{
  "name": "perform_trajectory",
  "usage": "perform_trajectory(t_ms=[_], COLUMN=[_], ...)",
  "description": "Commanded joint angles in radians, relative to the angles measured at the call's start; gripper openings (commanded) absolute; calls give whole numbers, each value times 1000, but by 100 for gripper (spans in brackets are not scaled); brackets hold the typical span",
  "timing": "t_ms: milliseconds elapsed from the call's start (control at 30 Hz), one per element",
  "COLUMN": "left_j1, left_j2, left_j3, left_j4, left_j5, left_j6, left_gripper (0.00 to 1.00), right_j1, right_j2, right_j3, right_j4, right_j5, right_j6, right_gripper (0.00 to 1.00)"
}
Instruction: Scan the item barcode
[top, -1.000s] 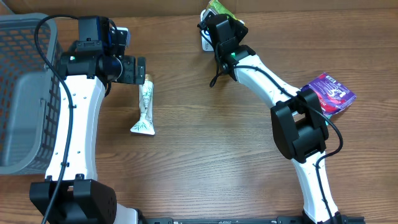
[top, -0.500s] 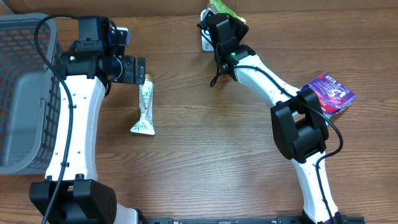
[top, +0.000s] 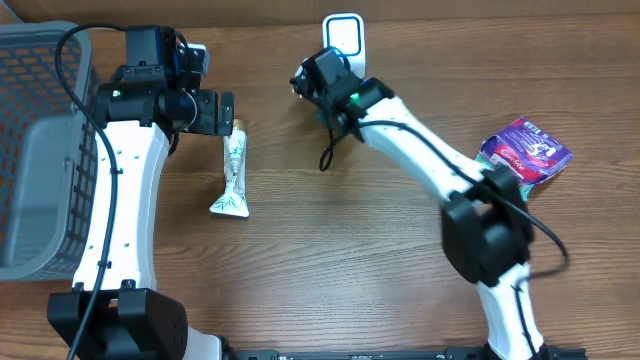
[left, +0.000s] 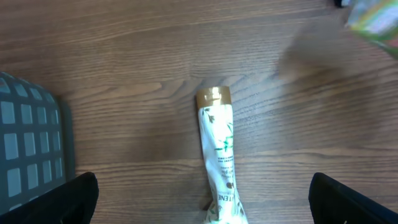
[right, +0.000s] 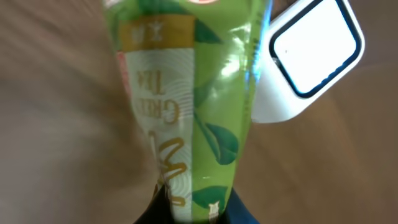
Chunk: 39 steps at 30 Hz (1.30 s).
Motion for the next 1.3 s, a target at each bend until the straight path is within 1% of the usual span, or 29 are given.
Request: perform_trajectory(t_ms=[0, 67, 133, 233, 333, 433, 533, 567, 667, 733, 867, 1000, 1067, 1133, 1267], left_j1=[4, 4, 4, 4, 4, 4, 4, 4, 4, 4, 4, 4, 4, 4, 3], left_j2=[-22, -23, -22, -22, -23, -22, -22, -22, -22, -23, -23, -23, -22, -23, -22], left_j3=[7, 7, 7, 7, 7, 7, 7, 7, 7, 7, 7, 7, 7, 7, 7], left_j4=[0, 0, 0, 0, 0, 0, 0, 0, 0, 0, 0, 0, 0, 0, 0], left_j5=[1, 1, 1, 1, 1, 1, 1, 1, 1, 1, 1, 1, 1, 1, 1], left_j6=[-18, -18, -18, -18, -18, -18, -18, -18, -18, -18, -18, -18, -18, -18, -18], left_gripper=[100, 100, 100, 99, 100, 100, 100, 99, 100, 99, 99, 100, 100, 100, 100], right_j1=[-47, -84, -129, -205, -284, -348, -404, -436, -483, -512, -571, -592, -592, -592, -591], right_j2=[-267, -313, -335, -330, -319, -301, -281, -272, -268, -268, -267, -269, -271, -278, -309], right_j3=[36, 36, 36, 27, -50, -151, -268, -353, -476, -532, -553, -552, -550, -540, -487], right_j4=[-106, -192, -277, -382, -399, -356, -267, -180, -41, 24, 10, -23, -40, -49, -100], right_j5=[-341, -403, -409, -389, -317, -260, -243, -236, -209, -209, -204, -216, -243, -292, -340], right_j6=[426, 573, 693, 813, 967, 1065, 1119, 1138, 1191, 1192, 1191, 1183, 1151, 1107, 1101], right_gripper=[4, 4, 4, 4, 4, 4, 4, 4, 4, 4, 4, 4, 30, 38, 55])
